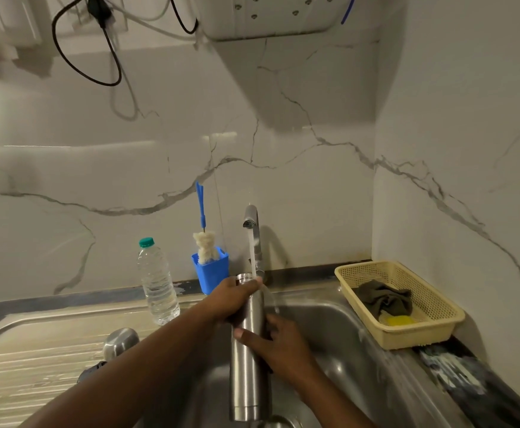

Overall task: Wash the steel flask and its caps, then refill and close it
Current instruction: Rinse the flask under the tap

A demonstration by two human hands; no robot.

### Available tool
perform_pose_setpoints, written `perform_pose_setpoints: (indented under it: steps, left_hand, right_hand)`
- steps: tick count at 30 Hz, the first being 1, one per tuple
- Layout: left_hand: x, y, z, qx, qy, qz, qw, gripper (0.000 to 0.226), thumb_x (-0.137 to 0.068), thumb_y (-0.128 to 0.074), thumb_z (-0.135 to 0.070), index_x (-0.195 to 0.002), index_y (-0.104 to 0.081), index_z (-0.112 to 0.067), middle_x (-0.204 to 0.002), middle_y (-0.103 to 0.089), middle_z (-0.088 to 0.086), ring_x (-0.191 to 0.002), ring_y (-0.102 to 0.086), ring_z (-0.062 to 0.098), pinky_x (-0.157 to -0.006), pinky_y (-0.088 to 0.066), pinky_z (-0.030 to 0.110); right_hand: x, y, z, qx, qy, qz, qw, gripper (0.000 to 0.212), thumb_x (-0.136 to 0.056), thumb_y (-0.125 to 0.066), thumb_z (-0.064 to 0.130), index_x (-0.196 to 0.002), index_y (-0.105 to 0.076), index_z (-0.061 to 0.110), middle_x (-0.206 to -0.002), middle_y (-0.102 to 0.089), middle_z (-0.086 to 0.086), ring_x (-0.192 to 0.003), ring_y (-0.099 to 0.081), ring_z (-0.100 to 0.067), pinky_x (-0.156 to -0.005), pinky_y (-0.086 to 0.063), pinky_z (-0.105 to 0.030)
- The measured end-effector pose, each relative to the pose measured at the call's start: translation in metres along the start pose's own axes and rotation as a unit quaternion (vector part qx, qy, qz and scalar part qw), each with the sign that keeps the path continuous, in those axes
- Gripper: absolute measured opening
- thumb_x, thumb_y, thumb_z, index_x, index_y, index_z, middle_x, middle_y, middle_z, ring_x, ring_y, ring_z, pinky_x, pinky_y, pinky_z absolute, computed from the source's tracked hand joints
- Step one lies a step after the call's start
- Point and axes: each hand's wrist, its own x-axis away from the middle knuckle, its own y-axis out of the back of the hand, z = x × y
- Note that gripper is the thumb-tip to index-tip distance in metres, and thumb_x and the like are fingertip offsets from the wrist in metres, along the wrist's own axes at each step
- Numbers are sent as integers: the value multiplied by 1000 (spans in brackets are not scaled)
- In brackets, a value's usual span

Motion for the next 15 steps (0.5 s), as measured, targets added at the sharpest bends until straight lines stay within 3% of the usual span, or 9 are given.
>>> perform_pose_setpoints:
  steps: [3,6,9,11,13,15]
  left_hand:
    - [3,6,-3,85,17,19,996,44,-99,-63,-54,-113,-69,-13,-101,-75,12,-91,-74,26,-84,-63,39]
    - [10,7,-7,149,31,41,988,38,-99,-64,-51,-111,-69,-15,-107,-74,16,-97,-72,29,-85,-61,38]
    - [11,2,-7,168,29,35,985,41,-100,-63,-52,-112,-68,-13,-110,-73,18,-100,-71,30,-91,-59,41]
    - [9,-3,-5,110,4,38,993,38,-102,-61,-50,-110,-66,-13,-106,-72,14,-96,-71,24,-86,-59,32]
    - [9,-5,-4,10,-43,47,998,31,-101,-66,-43,-108,-65,-13,-97,-71,7,-82,-69,12,-70,-57,19]
    - [7,-5,-4,-36,-67,54,996,36,-96,-73,-41,-116,-64,-12,-98,-73,4,-80,-71,9,-66,-58,19]
  right_hand:
    - [3,-1,4,-56,-51,46,996,44,-79,-87,47,-116,-73,27,-105,-80,-2,-95,-78,-20,-77,-63,-36]
    - [4,-1,5,-58,-106,93,988,59,-76,-83,62,-120,-70,25,-107,-80,-3,-99,-77,-25,-80,-64,-40]
    - [6,-1,9,-69,-92,60,992,48,-82,-81,57,-115,-72,22,-101,-80,-1,-90,-78,-19,-72,-62,-34]
    - [6,-1,9,-56,-72,18,996,43,-84,-81,55,-109,-74,21,-96,-81,0,-86,-78,-16,-69,-61,-32]
    - [3,-1,6,-35,-48,-7,998,39,-85,-81,53,-107,-75,21,-95,-81,1,-88,-78,-13,-77,-63,-32]
    - [0,0,3,-24,-35,-13,999,40,-84,-82,51,-111,-74,23,-99,-80,2,-91,-77,-10,-83,-62,-31]
